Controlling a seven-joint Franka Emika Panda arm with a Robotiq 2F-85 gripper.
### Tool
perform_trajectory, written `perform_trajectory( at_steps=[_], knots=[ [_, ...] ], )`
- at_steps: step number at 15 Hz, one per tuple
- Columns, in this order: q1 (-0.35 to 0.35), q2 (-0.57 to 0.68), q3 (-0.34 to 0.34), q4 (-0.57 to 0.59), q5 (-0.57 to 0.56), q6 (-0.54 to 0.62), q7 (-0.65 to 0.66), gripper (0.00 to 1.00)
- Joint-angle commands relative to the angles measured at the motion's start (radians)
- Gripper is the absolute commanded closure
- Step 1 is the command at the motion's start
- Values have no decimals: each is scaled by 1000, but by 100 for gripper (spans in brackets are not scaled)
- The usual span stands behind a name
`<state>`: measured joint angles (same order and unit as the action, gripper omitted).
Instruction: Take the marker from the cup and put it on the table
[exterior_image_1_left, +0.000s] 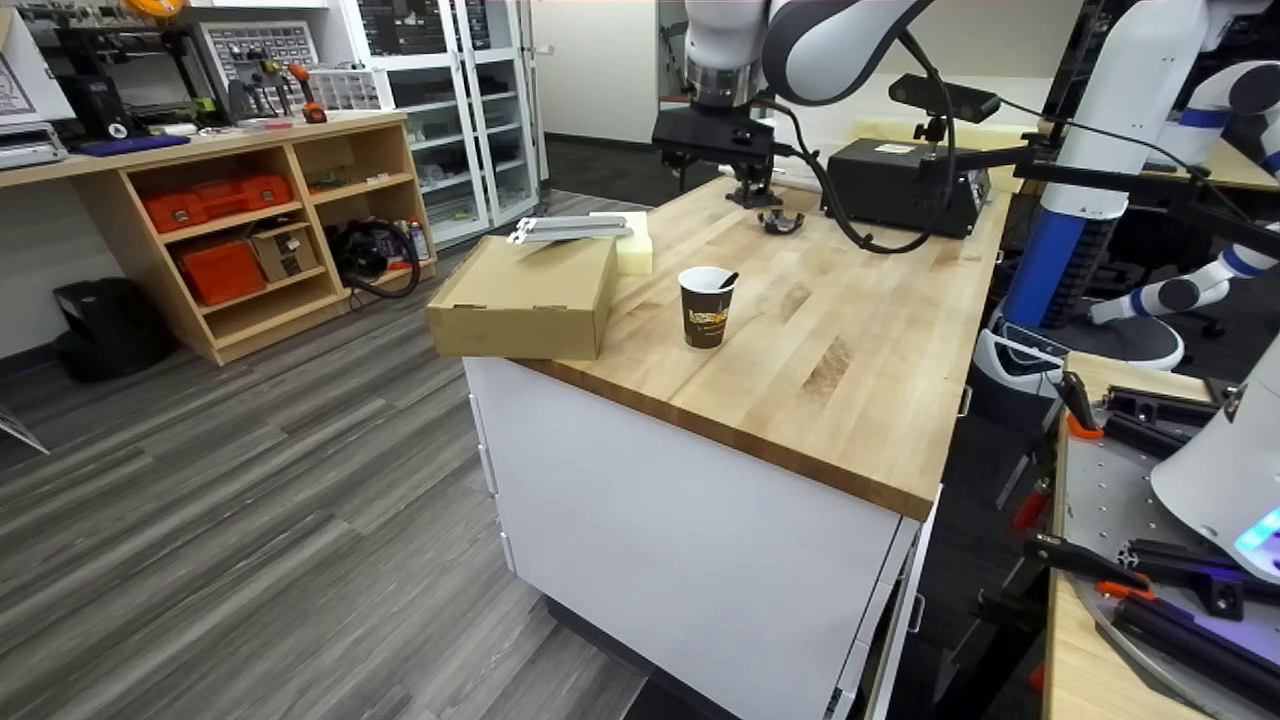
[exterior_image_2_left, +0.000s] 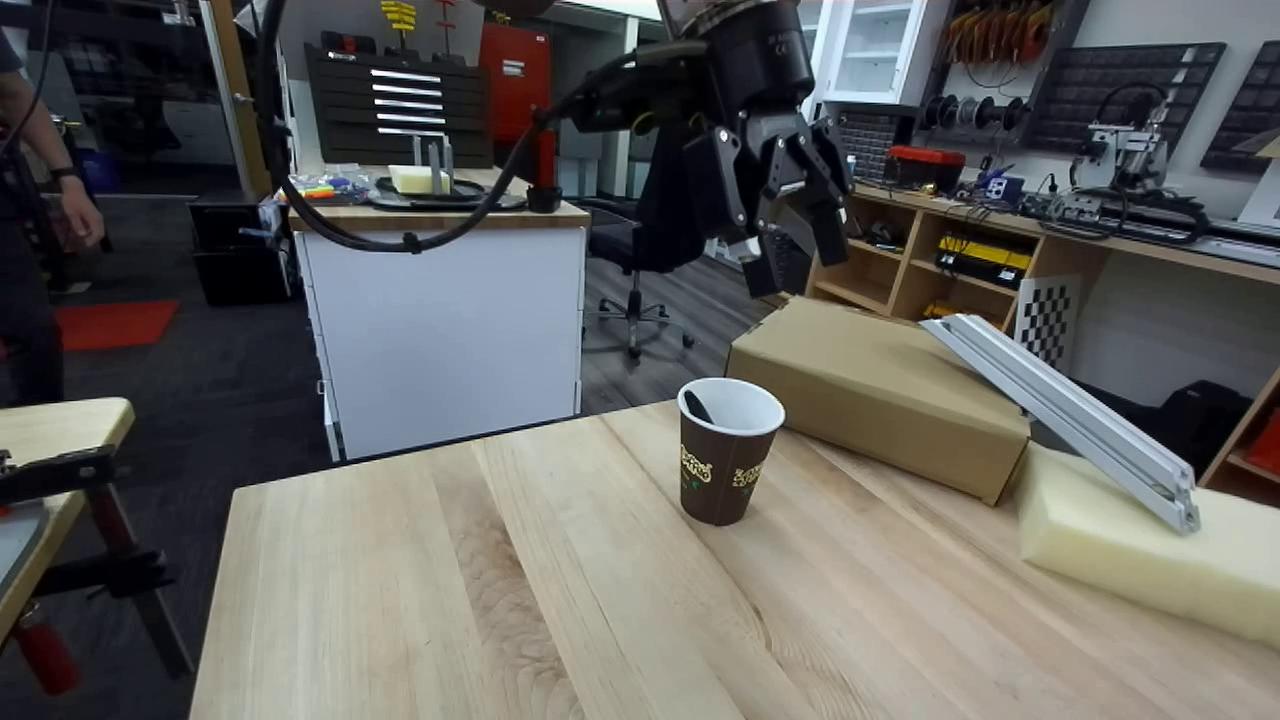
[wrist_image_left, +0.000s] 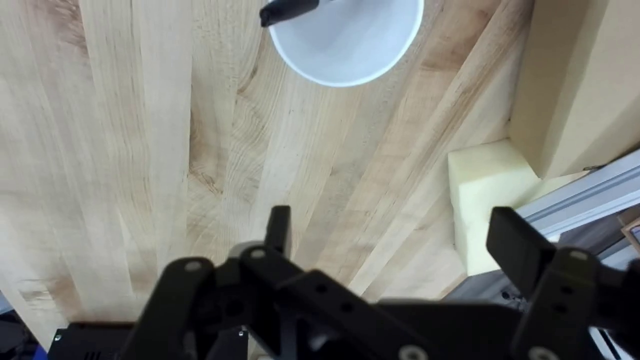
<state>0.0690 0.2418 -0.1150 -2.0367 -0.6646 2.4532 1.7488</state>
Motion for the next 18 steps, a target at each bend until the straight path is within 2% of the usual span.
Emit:
perform_trajectory(
  at_steps=[1,7,10,18],
  knots=[
    [-13,26,1,17,48,-12,-17,0],
    [-33,67,0,5,161,63,-106,0],
    [-47,89,3,-1,267,97,-203,0],
    [-73,98,16,-5,574,56,-473,0]
  ],
)
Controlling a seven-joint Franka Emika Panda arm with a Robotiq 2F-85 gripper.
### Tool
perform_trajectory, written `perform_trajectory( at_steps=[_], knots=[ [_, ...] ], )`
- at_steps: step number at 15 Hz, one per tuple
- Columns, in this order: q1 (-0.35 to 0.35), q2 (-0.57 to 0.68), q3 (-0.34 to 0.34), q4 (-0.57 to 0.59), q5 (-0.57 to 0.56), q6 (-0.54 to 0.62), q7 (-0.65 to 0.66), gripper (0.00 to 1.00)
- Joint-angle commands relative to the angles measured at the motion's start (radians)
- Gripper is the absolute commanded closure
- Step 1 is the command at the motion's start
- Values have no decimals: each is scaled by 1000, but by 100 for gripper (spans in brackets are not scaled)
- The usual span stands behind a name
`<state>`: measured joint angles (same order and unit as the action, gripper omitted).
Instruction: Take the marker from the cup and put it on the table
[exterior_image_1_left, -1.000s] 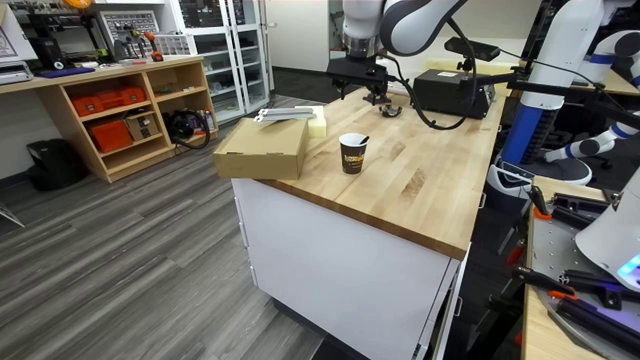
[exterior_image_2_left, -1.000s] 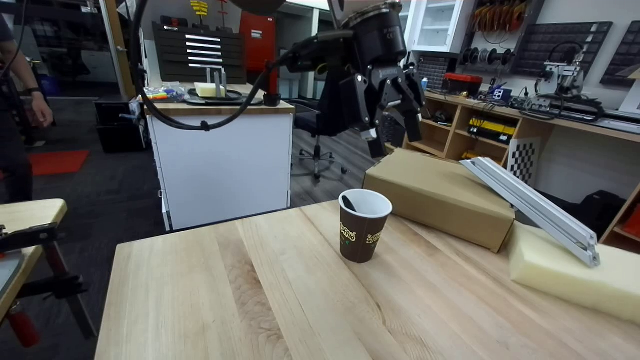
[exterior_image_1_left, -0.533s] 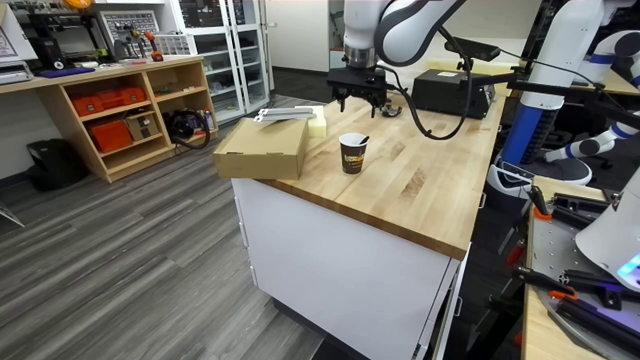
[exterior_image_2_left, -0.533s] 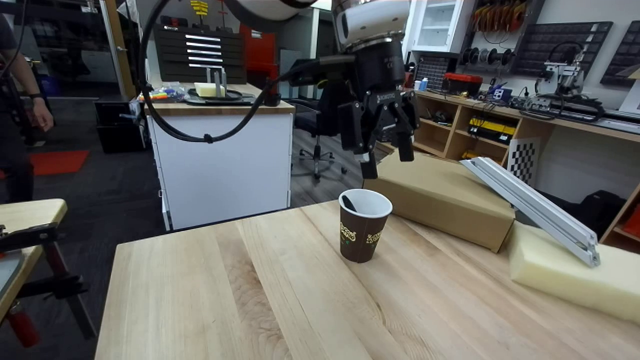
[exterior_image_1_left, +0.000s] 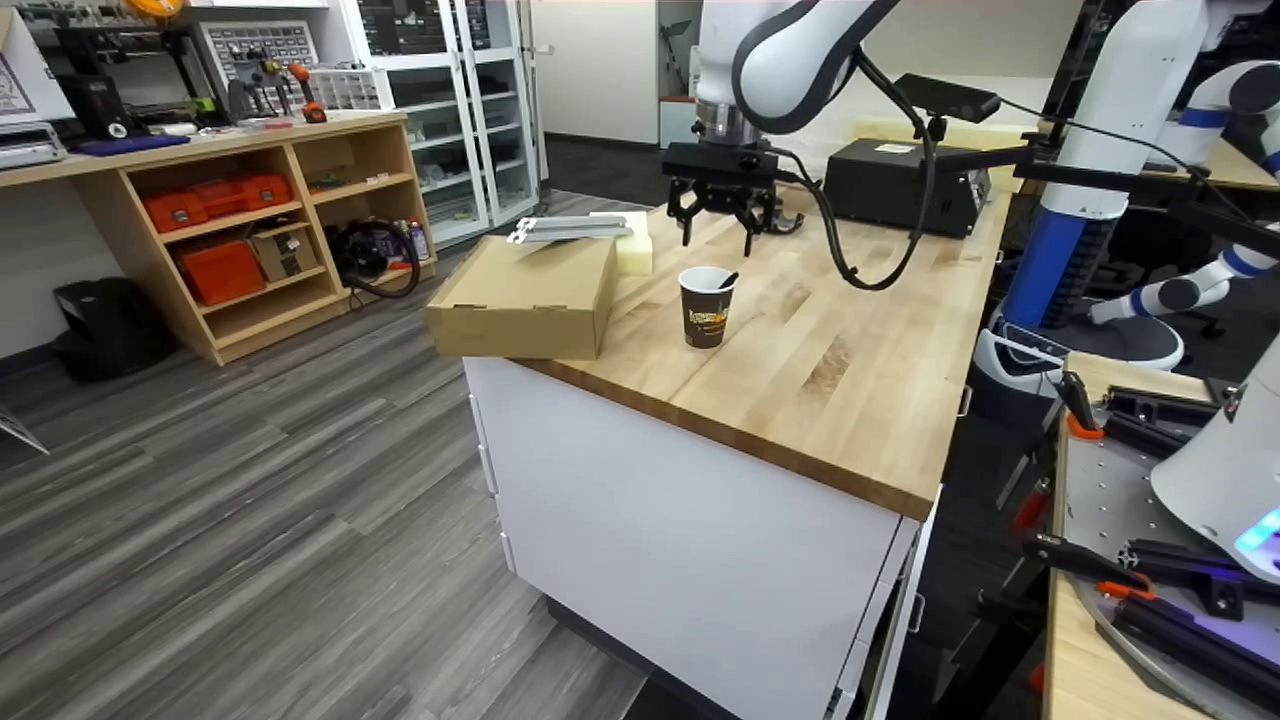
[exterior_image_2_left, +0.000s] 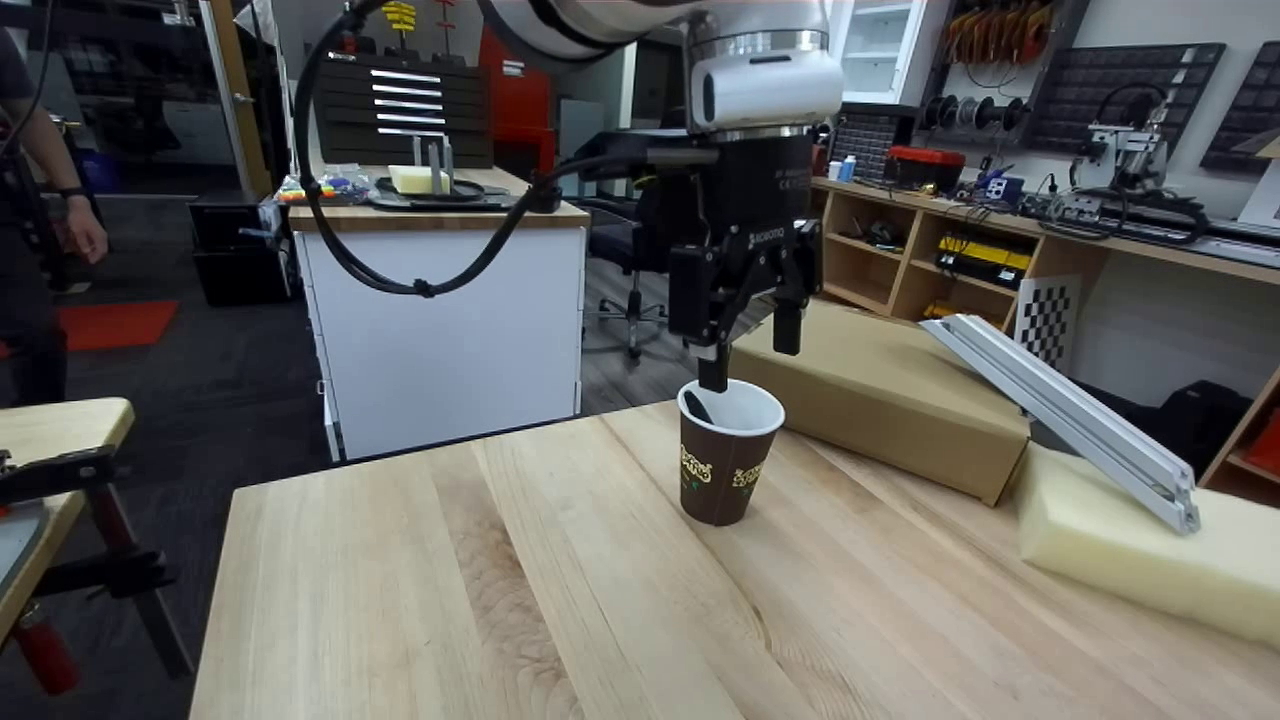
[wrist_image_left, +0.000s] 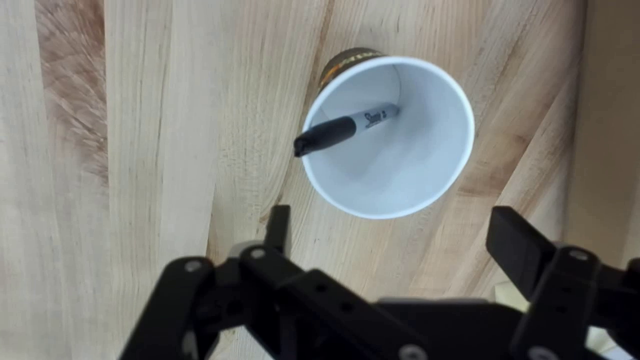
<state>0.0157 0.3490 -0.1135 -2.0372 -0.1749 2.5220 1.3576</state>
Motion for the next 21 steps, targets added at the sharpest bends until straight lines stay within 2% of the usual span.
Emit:
perform_trajectory(
  at_steps=[1,7,14,15,16,21],
  knots=[
    [-22,-9,15,-5,112,-17,-107,0],
    [-26,0,15,-9,249,-38,-225,0],
    [-12,24,6,-29,268,2,-230,0],
    [-11,28,6,-32,271,5,-229,25],
    [-9,30,5,-35,273,6,-227,26],
    [-4,24,4,-51,277,4,-222,59]
  ],
)
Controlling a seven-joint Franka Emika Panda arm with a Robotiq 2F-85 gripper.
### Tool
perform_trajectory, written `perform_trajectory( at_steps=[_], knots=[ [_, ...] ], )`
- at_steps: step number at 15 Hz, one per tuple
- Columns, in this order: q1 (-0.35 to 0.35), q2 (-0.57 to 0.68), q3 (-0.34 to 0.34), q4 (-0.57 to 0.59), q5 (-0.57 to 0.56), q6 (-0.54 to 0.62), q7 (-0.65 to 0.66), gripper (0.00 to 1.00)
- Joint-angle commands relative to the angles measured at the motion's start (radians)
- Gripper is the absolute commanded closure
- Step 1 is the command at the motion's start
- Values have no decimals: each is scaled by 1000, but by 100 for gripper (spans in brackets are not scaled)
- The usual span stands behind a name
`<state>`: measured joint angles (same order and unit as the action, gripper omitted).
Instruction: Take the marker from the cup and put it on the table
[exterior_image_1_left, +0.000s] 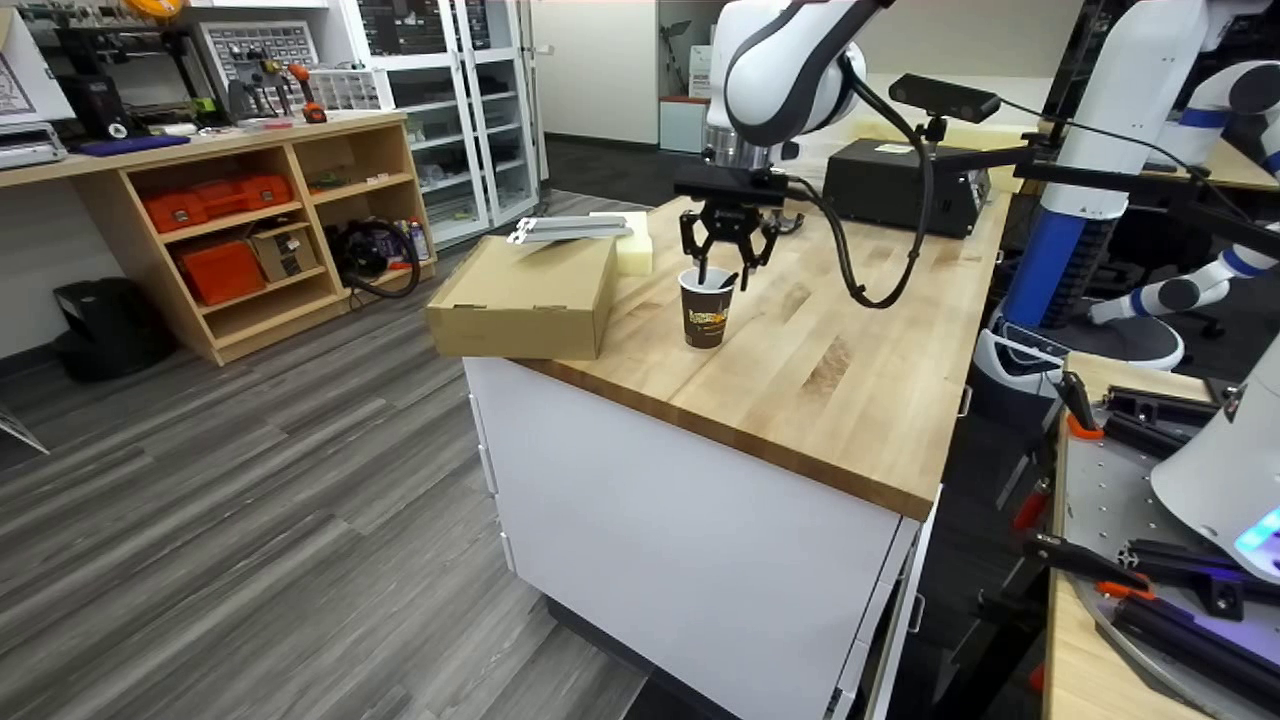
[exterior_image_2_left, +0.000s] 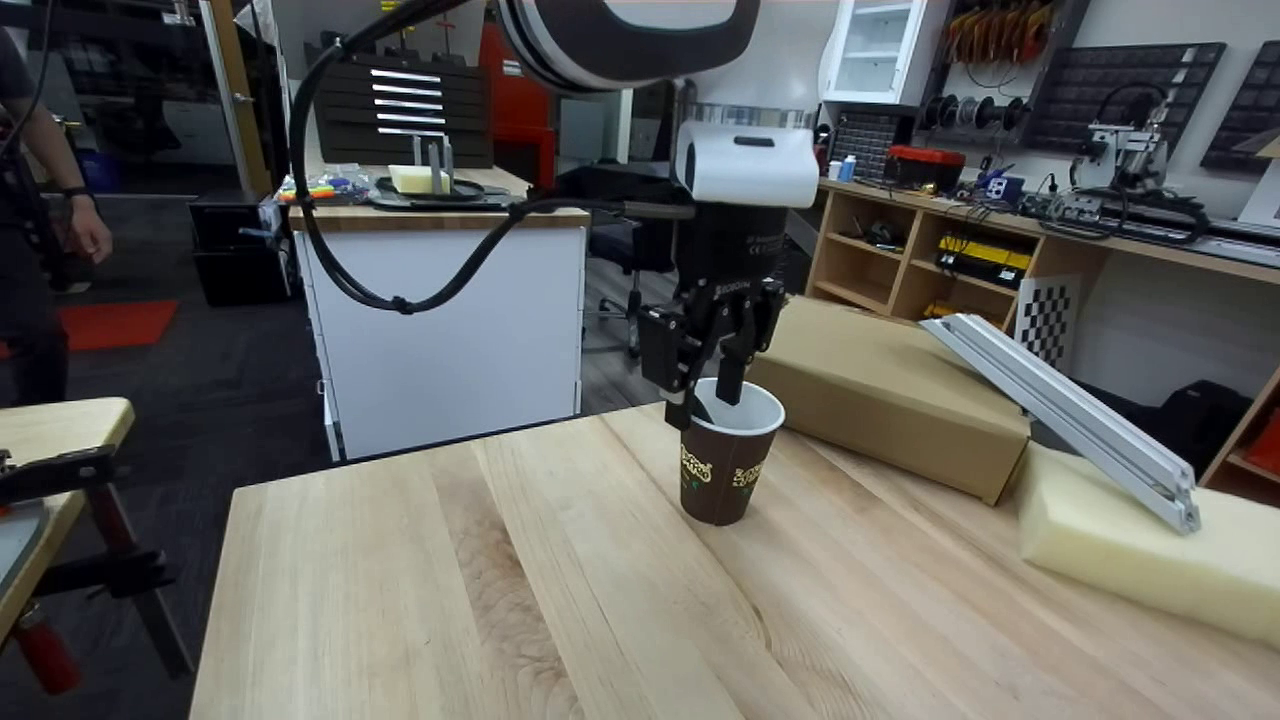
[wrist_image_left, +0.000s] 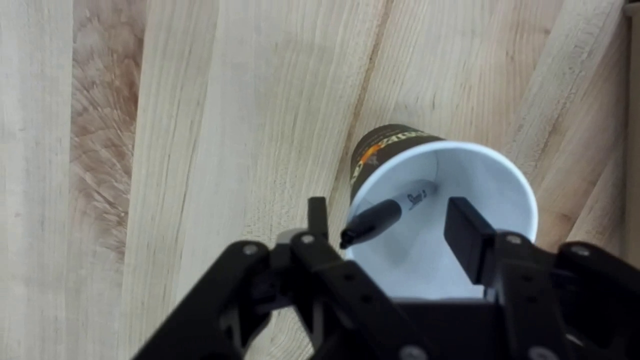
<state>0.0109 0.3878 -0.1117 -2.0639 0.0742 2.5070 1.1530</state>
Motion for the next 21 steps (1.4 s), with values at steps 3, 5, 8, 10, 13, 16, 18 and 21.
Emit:
perform_trajectory(
  at_steps=[3,5,8,10,13,16,18,21],
  knots=[
    [8,-26,-2,-30,20,10,-9,80],
    [11,-31,-4,-32,17,3,-4,93],
    [12,-44,-4,-32,16,-3,-2,53],
    [13,-46,-3,-33,15,-6,-3,42],
    [13,-48,-2,-38,17,-4,-6,24],
    [15,-51,-2,-44,15,-2,-6,55],
    [18,-55,-3,-48,14,-1,-2,55],
    [17,-60,8,-51,22,13,-28,47]
  ],
)
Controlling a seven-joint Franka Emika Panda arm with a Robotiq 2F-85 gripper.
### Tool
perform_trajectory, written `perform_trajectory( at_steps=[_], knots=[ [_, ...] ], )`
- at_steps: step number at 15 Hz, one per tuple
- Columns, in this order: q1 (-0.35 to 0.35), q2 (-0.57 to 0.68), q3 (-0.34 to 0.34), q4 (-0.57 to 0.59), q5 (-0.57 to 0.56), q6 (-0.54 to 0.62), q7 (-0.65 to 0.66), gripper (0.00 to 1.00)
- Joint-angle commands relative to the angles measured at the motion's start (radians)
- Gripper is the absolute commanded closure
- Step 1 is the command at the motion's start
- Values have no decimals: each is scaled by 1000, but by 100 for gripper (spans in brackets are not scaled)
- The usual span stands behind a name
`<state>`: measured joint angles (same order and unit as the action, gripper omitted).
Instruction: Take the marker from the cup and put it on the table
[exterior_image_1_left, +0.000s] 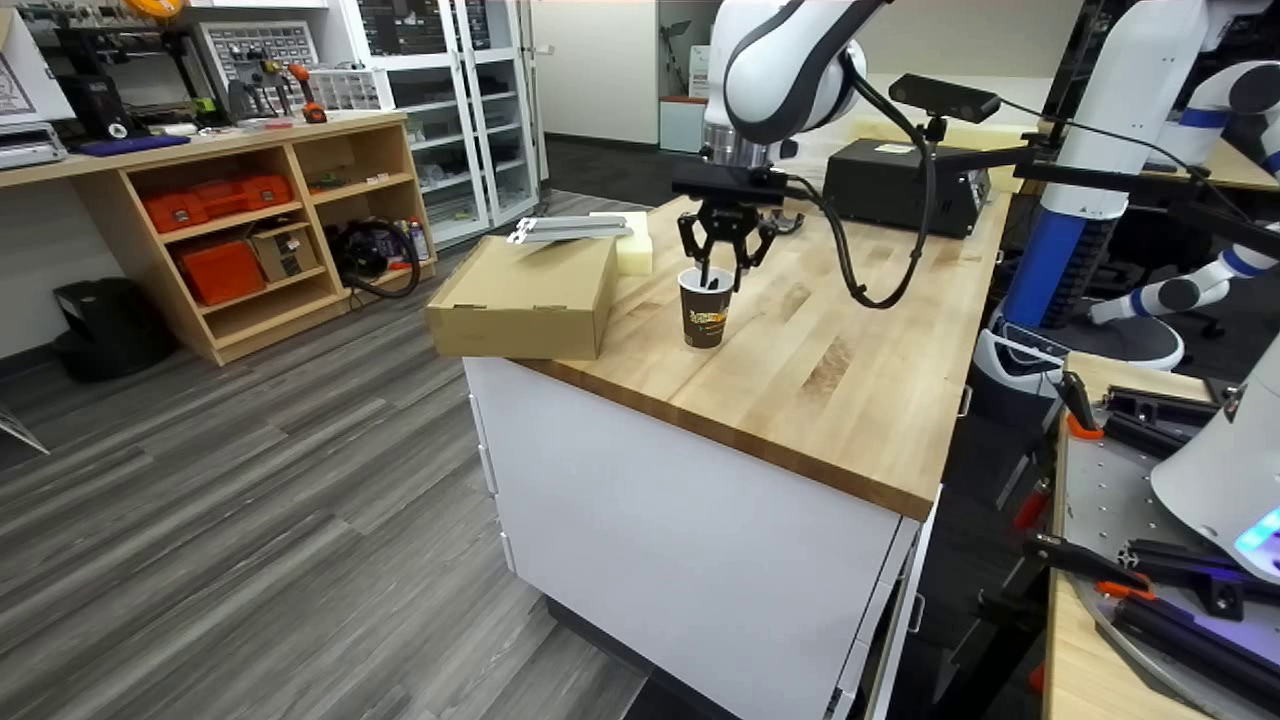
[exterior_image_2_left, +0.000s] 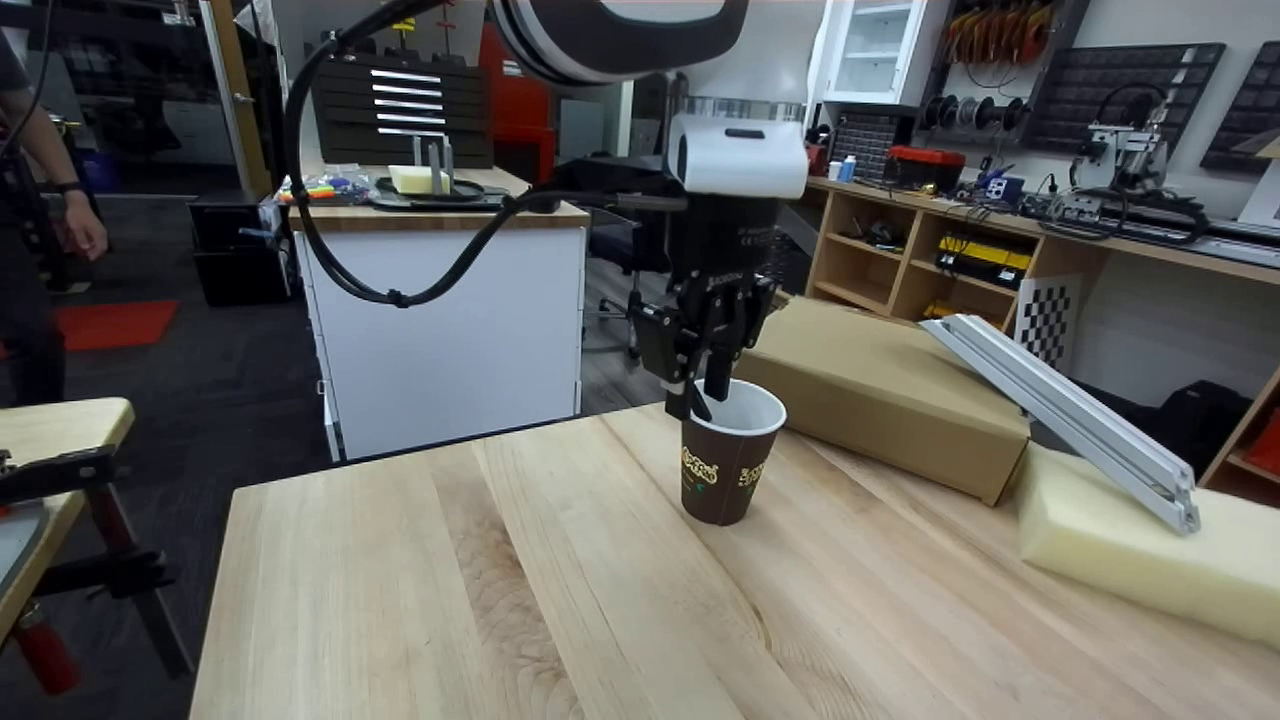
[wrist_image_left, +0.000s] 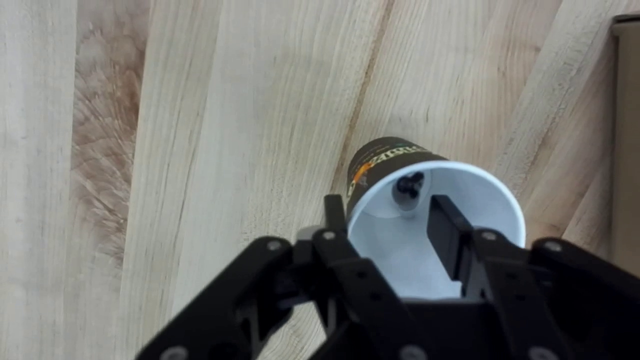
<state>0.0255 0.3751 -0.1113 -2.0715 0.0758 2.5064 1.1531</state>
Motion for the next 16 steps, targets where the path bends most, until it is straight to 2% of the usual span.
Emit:
perform_trajectory(
  at_steps=[1,2,6,7,8,9,10,16],
  knots=[
    [4,-50,10,-47,18,22,-32,40],
    [6,-54,11,-47,16,19,-33,28],
    [15,-74,15,-52,8,9,-30,4],
    [17,-79,16,-54,8,11,-32,11],
    [18,-85,18,-57,9,13,-36,43],
    [18,-91,21,-59,12,14,-42,37],
    [18,-94,23,-63,13,16,-44,37],
    [9,-98,31,-70,27,16,-68,77]
  ],
)
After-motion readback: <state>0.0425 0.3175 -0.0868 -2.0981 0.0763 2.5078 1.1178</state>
